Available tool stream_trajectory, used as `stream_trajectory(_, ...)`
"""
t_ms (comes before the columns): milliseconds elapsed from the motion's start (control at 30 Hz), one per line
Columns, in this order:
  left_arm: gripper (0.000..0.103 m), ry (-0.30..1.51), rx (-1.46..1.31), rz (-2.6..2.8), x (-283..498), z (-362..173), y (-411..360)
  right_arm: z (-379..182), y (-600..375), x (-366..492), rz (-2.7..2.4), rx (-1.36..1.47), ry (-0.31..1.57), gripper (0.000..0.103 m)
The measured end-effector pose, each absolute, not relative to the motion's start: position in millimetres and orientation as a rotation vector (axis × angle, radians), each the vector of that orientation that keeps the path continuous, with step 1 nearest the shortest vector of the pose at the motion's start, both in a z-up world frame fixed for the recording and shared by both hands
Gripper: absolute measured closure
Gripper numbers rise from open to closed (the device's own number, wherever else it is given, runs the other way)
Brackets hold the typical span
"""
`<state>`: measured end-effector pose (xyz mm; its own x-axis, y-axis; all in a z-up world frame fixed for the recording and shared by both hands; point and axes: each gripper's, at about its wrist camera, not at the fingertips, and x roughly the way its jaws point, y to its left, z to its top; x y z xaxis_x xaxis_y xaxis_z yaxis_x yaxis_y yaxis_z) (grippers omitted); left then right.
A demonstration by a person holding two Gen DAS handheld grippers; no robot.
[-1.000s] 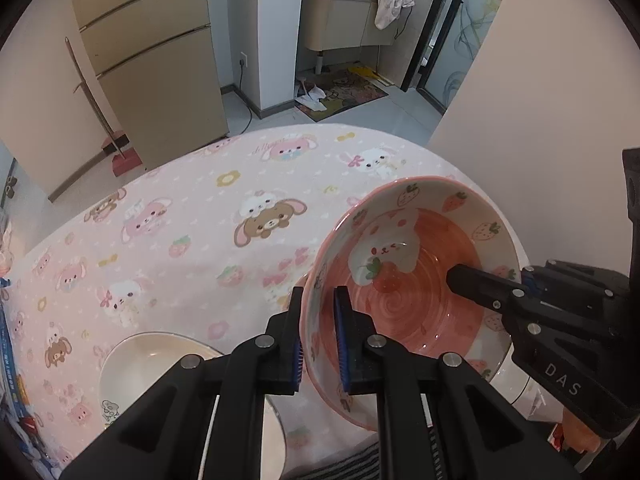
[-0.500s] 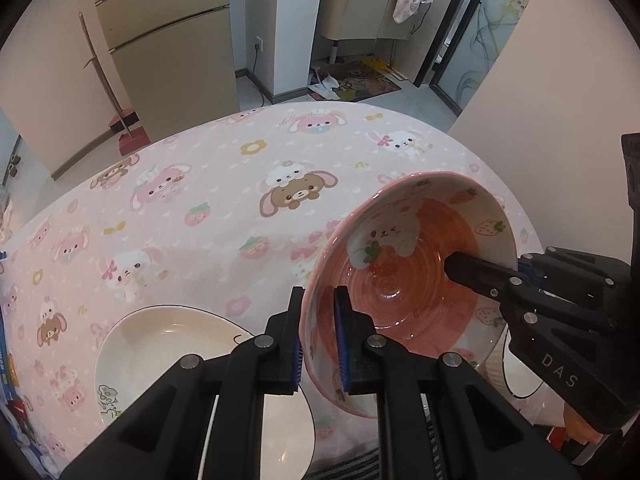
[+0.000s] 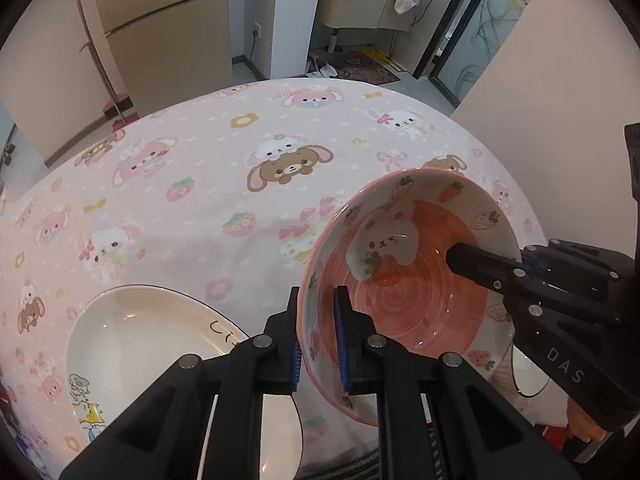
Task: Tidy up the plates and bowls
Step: 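Lift the held bowl and carry it over the other pink bowl, then lower the bowl into the other pink bowl and open the left gripper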
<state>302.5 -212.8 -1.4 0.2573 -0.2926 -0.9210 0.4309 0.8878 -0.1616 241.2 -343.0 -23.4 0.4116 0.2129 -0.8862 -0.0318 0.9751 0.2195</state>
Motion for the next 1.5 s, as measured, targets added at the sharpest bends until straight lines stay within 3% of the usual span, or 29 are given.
stream_trajectory(1200, 0.088, 1.200, 0.171, -0.481, 300.4, -41.4, -230.3, -59.6, -352.7, 239.2, 0.124, 0.144, 1.187, 0.090)
stream_trajectory(1500, 0.088, 1.153, 0.123, -0.403, 290.1, -30.1, -224.8, -58.8, -334.7, 240.0, 0.130, 0.050, 1.184, 0.073)
